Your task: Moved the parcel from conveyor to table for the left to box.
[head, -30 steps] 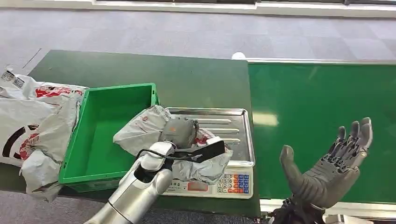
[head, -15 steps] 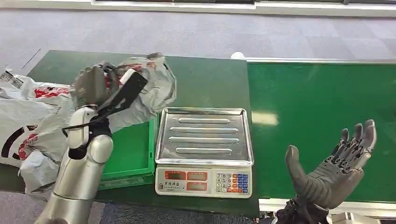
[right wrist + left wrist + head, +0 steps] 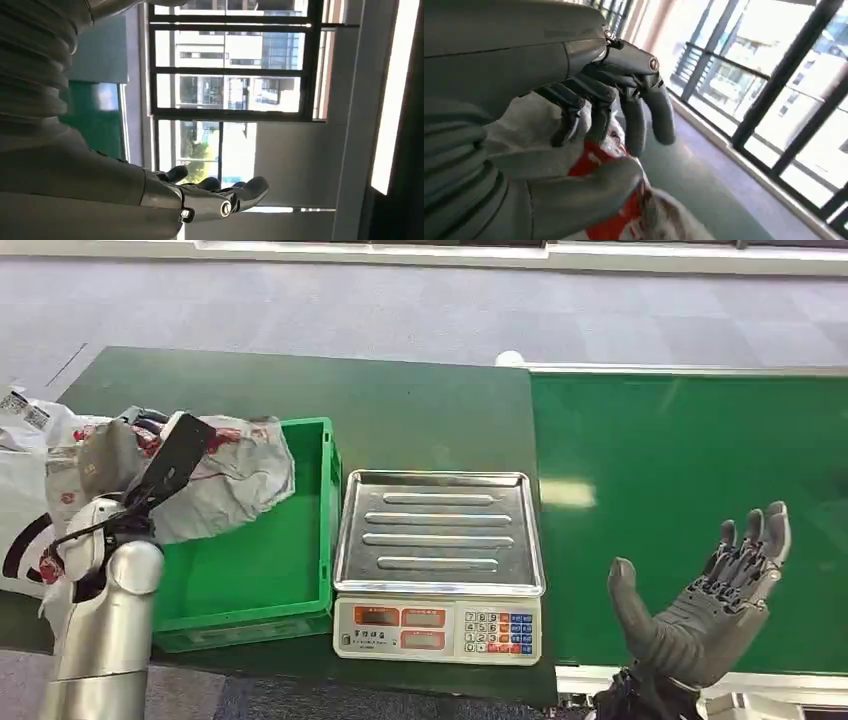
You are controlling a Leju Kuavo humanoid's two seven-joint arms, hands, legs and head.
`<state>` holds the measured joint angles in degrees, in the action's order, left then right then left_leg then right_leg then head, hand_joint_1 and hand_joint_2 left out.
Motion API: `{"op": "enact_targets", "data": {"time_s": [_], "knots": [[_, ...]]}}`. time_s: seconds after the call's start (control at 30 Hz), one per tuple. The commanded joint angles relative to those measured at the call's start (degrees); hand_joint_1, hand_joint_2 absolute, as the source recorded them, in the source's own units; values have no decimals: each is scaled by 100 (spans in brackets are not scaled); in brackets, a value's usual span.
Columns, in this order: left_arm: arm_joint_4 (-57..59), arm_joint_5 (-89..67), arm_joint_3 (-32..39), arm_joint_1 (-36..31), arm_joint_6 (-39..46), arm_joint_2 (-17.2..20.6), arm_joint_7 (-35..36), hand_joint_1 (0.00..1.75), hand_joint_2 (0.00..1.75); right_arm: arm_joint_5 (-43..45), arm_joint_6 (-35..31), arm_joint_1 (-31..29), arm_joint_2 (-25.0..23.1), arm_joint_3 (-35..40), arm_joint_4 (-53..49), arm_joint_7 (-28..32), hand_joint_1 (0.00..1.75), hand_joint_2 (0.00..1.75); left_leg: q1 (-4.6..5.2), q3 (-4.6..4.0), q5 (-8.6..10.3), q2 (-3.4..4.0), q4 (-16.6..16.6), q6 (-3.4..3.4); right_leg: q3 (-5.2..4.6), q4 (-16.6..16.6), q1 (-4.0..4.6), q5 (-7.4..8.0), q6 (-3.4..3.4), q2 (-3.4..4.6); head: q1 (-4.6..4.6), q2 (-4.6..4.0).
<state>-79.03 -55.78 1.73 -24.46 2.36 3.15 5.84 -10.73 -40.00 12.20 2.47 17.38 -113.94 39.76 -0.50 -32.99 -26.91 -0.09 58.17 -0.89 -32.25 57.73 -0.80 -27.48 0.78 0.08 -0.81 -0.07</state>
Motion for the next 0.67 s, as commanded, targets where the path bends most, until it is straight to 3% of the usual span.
{"op": "enact_targets", "data": {"time_s": [0.03, 0.67], "knots": [[-15, 115, -295, 58, -132, -15, 49, 0, 175, 42, 0, 85, 191, 45, 237, 24, 0, 175, -1, 0, 3, -4, -4, 2, 0, -4, 2, 2, -4, -4, 0, 0], [-12, 127, -289, 52, -134, 3, 53, 0, 175, 41, 0, 73, 187, 47, 245, 24, 0, 175, -5, 3, 8, -4, -11, 1, 4, -12, 16, 7, -6, -5, -2, 0]]}}
